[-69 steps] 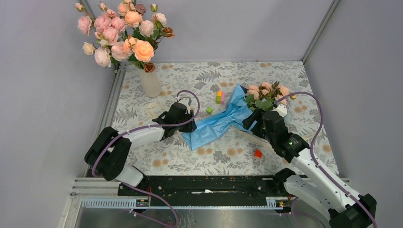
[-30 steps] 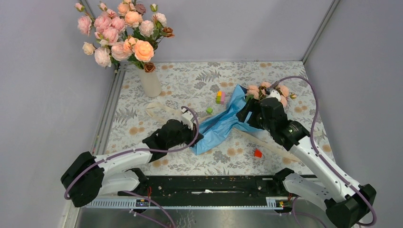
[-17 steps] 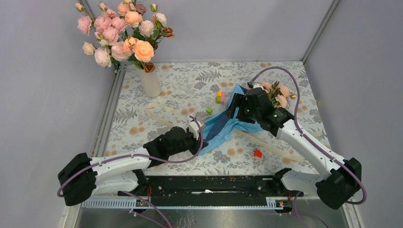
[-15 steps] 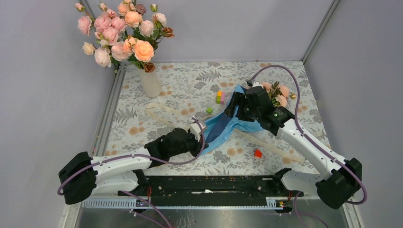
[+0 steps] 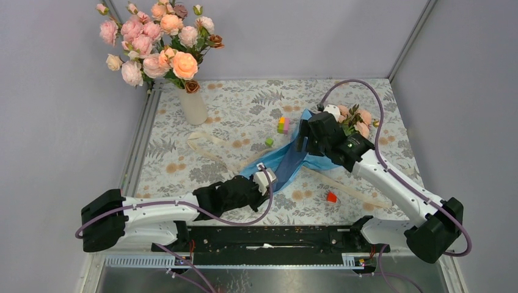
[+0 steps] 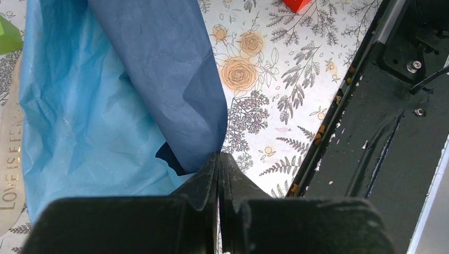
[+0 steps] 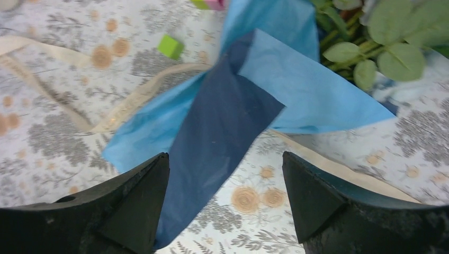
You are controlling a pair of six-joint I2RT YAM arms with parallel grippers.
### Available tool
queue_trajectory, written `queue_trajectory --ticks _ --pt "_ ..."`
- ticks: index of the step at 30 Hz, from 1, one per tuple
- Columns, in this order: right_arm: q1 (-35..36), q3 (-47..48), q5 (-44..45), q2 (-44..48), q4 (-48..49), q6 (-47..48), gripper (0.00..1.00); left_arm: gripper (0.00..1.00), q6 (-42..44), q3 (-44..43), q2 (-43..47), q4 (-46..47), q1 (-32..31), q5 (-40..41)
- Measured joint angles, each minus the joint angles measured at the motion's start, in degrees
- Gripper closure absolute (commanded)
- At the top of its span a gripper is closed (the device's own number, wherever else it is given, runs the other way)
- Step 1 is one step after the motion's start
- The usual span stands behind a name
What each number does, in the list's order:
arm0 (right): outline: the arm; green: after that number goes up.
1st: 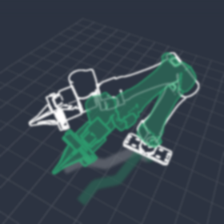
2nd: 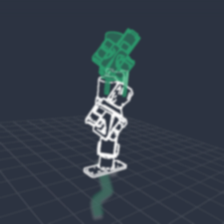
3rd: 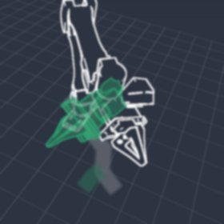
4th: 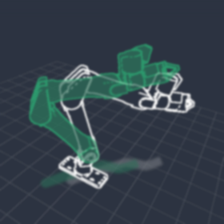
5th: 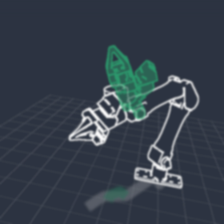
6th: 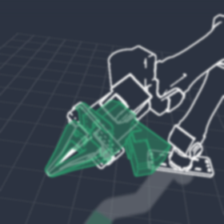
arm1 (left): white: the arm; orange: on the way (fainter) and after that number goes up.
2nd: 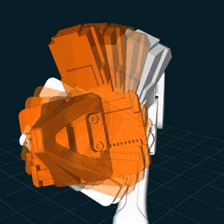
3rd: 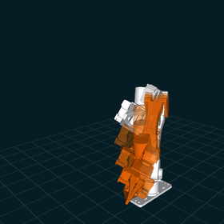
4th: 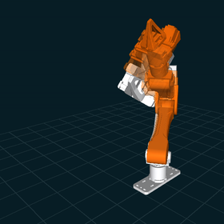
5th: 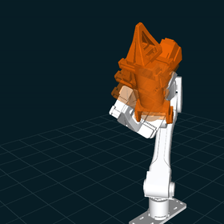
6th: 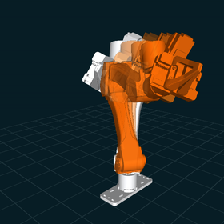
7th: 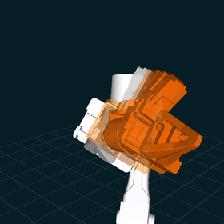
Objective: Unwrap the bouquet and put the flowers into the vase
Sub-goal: Unfold the wrapping paper at the center of the board.
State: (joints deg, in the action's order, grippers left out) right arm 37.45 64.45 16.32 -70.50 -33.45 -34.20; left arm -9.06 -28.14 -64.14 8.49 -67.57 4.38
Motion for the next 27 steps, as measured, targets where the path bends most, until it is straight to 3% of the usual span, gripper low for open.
queue_trajectory --ticks 3,7,15,18,24,27 --pt "0.0 -2.71 3.06 1.46 -1.44 -0.85 0.1 1.0 0.39 0.0 -0.22 -0.02 -0.92 0.74" --pt "0.0 -7.65 4.17 3.85 -0.17 -1.09 0.12 1.0 0.94 -0.09 -0.59 -0.09 -1.97 1.57" --pt "0.0 -11.54 1.75 3.17 8.83 -1.95 0.25 1.0 1.62 -0.26 -0.85 -0.59 -3.19 2.93" --pt "0.0 -11.98 0.7 2.21 12.33 -1.84 0.42 1.0 1.66 -0.35 -0.85 -1.07 -3.61 3.21" --pt "0.0 -12.72 0.83 2.01 14.78 -1.27 0.85 1.0 1.68 -0.37 -0.85 -1.36 -3.98 3.65" --pt "0.0 -12.76 1.36 2.27 12.46 -1.73 0.94 0.89 1.49 -0.48 -0.85 -1.55 -3.98 4.11"
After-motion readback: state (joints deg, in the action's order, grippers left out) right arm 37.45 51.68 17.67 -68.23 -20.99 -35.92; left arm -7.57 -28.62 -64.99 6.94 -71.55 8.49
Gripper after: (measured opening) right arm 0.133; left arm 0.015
